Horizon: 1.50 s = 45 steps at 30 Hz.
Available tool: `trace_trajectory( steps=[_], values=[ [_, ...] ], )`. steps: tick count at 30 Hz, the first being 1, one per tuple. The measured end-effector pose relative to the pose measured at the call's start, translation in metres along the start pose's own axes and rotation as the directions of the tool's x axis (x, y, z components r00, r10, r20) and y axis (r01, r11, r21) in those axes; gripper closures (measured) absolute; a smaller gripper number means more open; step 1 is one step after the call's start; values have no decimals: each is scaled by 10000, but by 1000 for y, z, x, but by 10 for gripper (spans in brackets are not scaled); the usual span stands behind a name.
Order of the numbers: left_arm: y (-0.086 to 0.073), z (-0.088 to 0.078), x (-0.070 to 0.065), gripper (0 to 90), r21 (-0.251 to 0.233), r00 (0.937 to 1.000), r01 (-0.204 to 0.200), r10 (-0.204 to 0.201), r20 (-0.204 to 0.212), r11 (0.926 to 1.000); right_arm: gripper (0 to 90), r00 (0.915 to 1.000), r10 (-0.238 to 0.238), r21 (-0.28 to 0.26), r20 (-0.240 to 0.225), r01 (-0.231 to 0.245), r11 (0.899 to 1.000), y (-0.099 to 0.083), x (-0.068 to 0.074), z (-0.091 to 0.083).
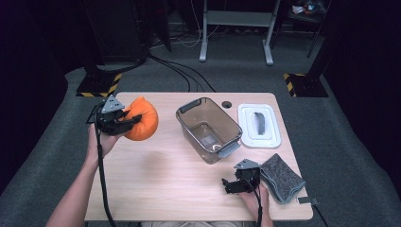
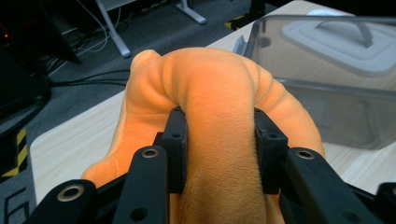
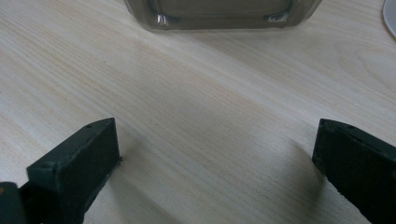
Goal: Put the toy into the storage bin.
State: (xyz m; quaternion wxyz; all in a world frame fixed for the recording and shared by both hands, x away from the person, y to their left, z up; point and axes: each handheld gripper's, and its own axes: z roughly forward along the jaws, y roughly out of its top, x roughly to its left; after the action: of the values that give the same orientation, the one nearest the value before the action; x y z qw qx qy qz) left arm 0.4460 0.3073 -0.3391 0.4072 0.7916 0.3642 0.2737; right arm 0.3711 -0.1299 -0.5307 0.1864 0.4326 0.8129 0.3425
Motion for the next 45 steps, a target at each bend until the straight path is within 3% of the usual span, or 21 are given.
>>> trace_trajectory(
  steps=[20,45],
  values=[
    [49,14,-14,639,-359,9968,-436,459,649,9984,0,10000,64,-27,24,-64,10000,0,0,0],
    [93,55,-45,625,-447,9892,-588,642,1319,9973,0,9997,224,42,50,-224,9997,0,2,0]
  ],
)
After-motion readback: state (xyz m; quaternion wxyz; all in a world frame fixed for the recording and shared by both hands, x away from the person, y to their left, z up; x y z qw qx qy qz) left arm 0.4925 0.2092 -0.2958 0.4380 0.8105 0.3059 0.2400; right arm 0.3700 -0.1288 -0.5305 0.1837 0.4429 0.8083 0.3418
